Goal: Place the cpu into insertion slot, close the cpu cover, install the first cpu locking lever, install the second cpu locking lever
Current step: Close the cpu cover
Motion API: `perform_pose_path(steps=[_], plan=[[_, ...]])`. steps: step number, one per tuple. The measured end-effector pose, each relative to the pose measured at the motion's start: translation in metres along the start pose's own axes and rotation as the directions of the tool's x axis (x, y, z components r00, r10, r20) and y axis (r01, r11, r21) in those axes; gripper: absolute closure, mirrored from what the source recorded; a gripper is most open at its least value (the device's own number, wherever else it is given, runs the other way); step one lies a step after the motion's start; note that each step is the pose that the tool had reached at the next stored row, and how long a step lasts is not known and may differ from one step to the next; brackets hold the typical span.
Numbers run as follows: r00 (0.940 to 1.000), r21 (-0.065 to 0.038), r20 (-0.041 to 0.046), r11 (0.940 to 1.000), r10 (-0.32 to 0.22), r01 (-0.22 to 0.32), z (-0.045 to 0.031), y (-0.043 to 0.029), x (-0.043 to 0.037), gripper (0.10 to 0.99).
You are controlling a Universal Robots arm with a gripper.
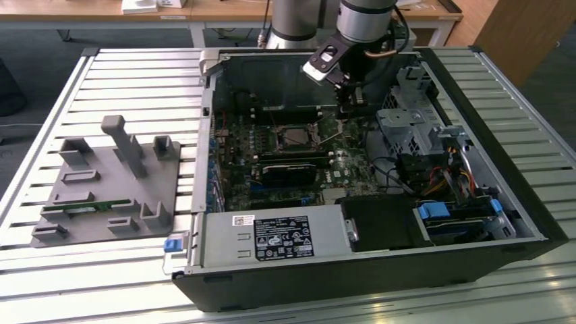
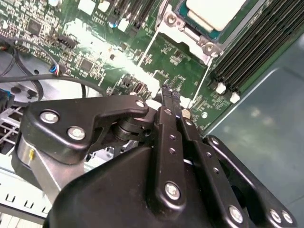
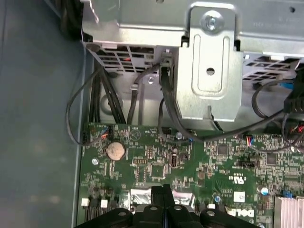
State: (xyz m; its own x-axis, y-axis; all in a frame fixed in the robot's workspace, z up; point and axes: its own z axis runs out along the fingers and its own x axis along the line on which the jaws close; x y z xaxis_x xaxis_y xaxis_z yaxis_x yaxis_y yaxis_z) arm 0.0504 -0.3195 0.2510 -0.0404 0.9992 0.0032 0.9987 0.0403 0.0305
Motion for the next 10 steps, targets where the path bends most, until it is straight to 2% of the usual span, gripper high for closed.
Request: perform_pose_path(steps=[10], plan=[[1.0,0.0,0.0,1.0,0.0,0.0,0.0015,0.014,0.0003,0.969]])
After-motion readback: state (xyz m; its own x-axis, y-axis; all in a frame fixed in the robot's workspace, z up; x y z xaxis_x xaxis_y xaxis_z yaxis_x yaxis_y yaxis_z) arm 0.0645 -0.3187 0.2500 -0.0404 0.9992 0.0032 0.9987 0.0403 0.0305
